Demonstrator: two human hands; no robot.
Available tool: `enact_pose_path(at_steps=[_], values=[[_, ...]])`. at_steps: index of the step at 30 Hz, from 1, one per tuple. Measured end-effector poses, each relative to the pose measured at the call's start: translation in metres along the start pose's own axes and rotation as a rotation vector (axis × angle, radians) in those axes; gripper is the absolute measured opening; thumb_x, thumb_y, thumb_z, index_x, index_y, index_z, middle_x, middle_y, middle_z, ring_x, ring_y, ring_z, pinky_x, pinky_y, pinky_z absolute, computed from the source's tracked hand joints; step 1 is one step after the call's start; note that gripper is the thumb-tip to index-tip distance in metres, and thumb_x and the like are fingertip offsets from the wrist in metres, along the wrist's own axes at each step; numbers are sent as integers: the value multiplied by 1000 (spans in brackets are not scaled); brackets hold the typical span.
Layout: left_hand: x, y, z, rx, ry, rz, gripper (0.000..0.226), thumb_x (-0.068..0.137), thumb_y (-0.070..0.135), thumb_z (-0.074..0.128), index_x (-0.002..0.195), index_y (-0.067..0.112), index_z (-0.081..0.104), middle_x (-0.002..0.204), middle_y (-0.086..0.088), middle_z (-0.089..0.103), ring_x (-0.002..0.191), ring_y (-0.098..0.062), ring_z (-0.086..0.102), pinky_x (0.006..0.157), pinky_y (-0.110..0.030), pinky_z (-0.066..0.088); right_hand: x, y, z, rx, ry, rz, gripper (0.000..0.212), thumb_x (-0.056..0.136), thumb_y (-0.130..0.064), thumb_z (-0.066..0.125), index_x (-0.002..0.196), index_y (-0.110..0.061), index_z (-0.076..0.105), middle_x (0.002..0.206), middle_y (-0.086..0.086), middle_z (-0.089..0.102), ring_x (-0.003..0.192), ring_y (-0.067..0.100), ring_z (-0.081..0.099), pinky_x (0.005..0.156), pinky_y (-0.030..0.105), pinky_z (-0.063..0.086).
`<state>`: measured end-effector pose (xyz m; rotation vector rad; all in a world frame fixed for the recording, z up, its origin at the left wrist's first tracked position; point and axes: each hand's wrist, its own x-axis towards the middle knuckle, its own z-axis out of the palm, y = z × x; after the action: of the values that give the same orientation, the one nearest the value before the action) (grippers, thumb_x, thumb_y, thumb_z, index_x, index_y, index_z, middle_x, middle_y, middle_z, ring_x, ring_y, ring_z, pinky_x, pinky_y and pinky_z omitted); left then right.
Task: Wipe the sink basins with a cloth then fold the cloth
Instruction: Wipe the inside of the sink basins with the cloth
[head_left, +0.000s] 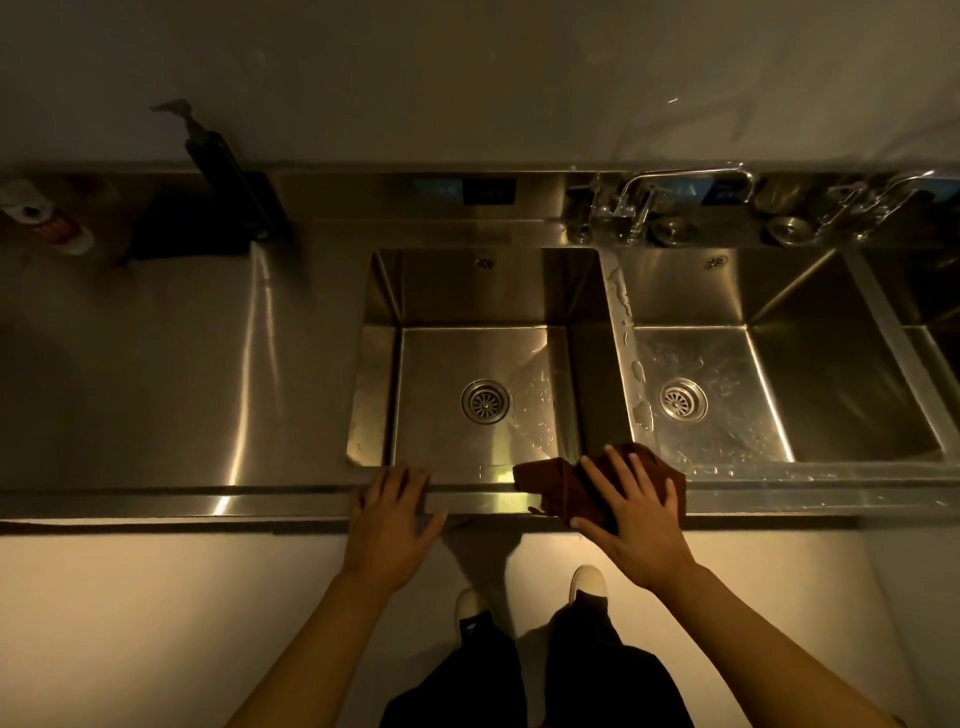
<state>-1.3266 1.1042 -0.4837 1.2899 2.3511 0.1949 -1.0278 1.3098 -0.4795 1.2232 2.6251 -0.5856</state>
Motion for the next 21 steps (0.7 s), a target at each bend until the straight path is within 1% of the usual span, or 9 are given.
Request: enact_pose_path(at_steps=[2, 4, 7, 10, 12, 16, 18, 21], values=[[-5, -8, 3, 40, 5, 2, 72, 95, 70, 35, 153, 30, 46, 161, -6, 41, 149, -33, 34, 119, -62, 28, 4, -6, 8, -69, 4, -9, 79, 86, -90, 13, 155, -57, -5, 171, -9, 0, 158, 26, -4, 121, 66, 6], [-7, -13, 4, 58, 16, -4, 68, 95, 65, 38, 151, 27, 49, 160, -8, 42, 146, -34, 38, 115, -62, 32, 10, -16, 14, -114, 4, -25, 75, 89, -87, 13, 156, -57, -3, 170, -7, 8, 158, 28, 1, 121, 66, 9], [-12, -20, 2, 66, 51, -16, 64, 97, 59, 40, 149, 25, 52, 156, -9, 45, 142, -35, 43, 111, -59, 36, 19, -45, 25, -136, -11, -75, 71, 92, -82, 17, 156, -54, 6, 167, -3, 20, 156, 31, 11, 119, 65, 12], [-19, -28, 1, 49, 82, -30, 62, 98, 55, 45, 150, 23, 51, 156, -10, 46, 141, -35, 43, 111, -60, 38, 32, -88, 38, -127, -32, -160, 67, 96, -76, 26, 156, -50, 17, 165, -1, 27, 154, 34, 18, 117, 66, 14], [-25, -33, 0, 26, 88, -44, 62, 97, 51, 49, 152, 23, 49, 158, -10, 44, 144, -34, 41, 112, -59, 37, 41, -123, 46, -118, -59, -230, 65, 97, -70, 32, 157, -46, 19, 165, 1, 27, 154, 36, 18, 117, 67, 12], [-36, -41, 1, -39, 81, -85, 69, 99, 43, 63, 159, 21, 38, 164, -7, 37, 153, -29, 30, 121, -55, 29, 57, -186, 57, -96, -113, -352, 63, 100, -58, 41, 158, -41, 21, 164, 3, 25, 153, 37, 16, 118, 70, 13], [-40, -42, 1, -54, 76, -90, 73, 98, 43, 65, 160, 20, 35, 164, -7, 37, 153, -28, 29, 122, -54, 28, 61, -197, 57, -109, -119, -384, 62, 101, -55, 42, 158, -39, 22, 164, 3, 25, 153, 36, 17, 118, 69, 15], [-41, -33, 0, -31, 83, -66, 71, 97, 45, 62, 159, 20, 38, 162, -8, 39, 151, -32, 32, 118, -53, 30, 58, -183, 53, -127, -91, -425, 61, 102, -51, 46, 158, -39, 26, 165, 1, 25, 154, 33, 15, 119, 66, 16]])
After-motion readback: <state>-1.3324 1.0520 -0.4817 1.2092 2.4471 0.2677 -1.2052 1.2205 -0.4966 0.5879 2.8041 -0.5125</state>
